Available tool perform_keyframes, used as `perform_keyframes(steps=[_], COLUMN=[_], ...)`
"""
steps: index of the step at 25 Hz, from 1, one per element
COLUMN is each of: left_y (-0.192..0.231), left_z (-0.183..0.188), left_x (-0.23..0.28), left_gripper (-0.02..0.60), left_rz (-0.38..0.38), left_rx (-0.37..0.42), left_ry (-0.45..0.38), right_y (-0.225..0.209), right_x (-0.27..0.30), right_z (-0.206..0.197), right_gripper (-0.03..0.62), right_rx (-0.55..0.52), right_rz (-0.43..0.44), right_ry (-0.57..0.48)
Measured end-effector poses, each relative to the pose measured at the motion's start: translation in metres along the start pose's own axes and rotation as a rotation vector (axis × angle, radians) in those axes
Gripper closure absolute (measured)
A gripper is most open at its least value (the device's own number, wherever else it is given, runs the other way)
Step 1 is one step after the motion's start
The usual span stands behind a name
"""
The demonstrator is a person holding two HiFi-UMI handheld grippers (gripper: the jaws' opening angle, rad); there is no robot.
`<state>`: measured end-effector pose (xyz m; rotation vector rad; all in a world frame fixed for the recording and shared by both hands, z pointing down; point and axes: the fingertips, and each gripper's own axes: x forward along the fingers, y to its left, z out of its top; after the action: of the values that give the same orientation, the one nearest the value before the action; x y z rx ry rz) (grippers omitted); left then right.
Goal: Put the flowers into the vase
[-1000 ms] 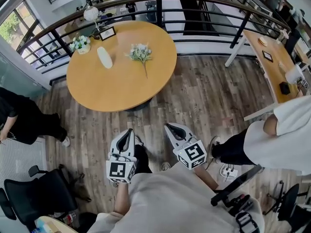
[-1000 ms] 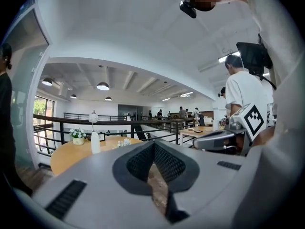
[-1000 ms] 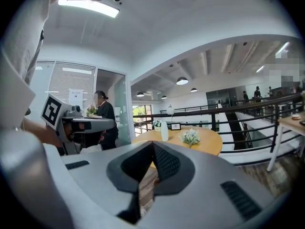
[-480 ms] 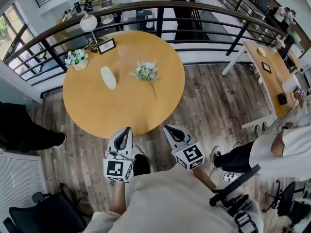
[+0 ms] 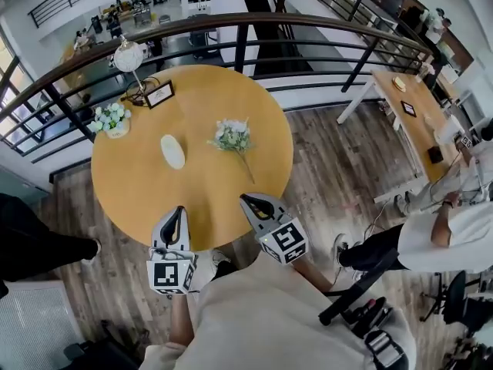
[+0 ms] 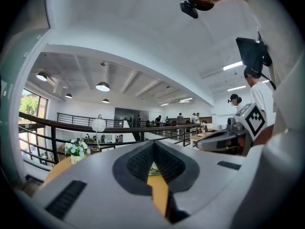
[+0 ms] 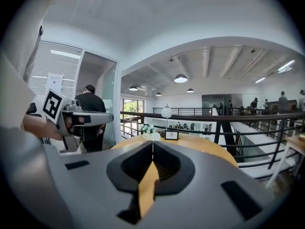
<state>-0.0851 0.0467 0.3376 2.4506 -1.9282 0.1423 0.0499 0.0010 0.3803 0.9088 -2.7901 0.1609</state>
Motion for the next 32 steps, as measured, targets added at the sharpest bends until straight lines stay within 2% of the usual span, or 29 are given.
perform_keyframes(steps=[6, 10, 15, 19, 24, 28, 32], left_y=[0.033, 0.058, 0.065, 0.076, 0.074, 0.068, 0.061], left_z=[-0.005, -0.013, -0.019, -0.019, -0.023, -0.026, -0.033], left_x=[-0.004, 0.008, 0.018, 0.023, 0.039, 0.056, 0.070], left_gripper=[0.575, 0.575, 0.575, 0.575, 0.575, 0.575, 0.575], left_rz=[0.009, 0.037, 0.121, 0.189, 0.227, 0.231, 0.203], left_rx=[-0.041, -0.062, -0.079, -0.088, -0.091, -0.087, -0.095], left_ry=[0.013, 0.047, 0.069, 0.090, 0.115, 0.146, 0.177], right_y=[0.013, -0.005, -0.058, -0.104, -0.149, -0.165, -0.171], right_x=[0.033, 0.064, 0.094, 0.130, 0.162, 0.172, 0.177], right_z=[-0.004, -0.003, -0.017, -0.033, -0.068, -0.095, -0.119], right_gripper=[0.586, 0.582, 0.495, 0.341, 0.244, 0.209, 0.208], right_rx=[0.012, 0.024, 0.039, 0.068, 0.118, 0.177, 0.204], right_rz=[0.025, 0.002, 0.020, 0.038, 0.002, -0.006, -0.011], right_ry=[0.062, 0.069, 0.119, 0.196, 0.270, 0.306, 0.348])
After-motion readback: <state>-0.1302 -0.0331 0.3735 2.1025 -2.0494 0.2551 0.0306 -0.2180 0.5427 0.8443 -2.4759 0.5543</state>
